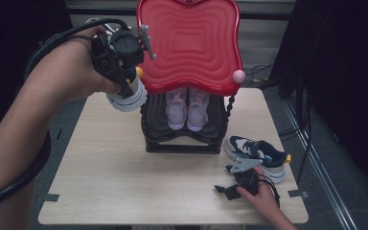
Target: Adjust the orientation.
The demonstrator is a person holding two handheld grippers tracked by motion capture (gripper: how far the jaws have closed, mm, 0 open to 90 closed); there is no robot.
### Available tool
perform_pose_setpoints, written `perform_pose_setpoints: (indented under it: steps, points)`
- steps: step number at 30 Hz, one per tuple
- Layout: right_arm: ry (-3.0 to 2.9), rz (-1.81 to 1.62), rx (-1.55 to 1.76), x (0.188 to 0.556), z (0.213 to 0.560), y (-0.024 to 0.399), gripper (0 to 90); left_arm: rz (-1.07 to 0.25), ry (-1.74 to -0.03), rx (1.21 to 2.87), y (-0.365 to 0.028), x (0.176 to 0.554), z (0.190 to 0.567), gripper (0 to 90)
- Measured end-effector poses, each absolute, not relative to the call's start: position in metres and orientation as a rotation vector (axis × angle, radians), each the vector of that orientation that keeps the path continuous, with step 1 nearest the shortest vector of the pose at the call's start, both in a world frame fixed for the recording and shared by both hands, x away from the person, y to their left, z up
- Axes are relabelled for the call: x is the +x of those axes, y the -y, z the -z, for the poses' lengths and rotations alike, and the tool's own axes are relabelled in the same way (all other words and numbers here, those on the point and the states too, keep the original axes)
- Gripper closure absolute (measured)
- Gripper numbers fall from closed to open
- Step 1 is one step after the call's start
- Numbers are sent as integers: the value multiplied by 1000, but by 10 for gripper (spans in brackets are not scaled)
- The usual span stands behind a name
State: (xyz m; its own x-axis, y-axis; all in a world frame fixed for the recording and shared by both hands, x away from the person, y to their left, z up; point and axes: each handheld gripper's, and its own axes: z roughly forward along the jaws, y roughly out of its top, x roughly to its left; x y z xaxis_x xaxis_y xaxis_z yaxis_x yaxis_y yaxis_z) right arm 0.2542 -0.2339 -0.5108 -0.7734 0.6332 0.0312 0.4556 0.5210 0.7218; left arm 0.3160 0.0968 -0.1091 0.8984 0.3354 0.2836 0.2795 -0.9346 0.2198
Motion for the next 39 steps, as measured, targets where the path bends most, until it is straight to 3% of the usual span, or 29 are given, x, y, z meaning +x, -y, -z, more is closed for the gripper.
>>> perform_pose_setpoints:
  steps: [39]
  points:
    - [-2526, -1097, 922, 254, 511, 234, 121, -621, -55, 3029, -11, 377, 98, 727]
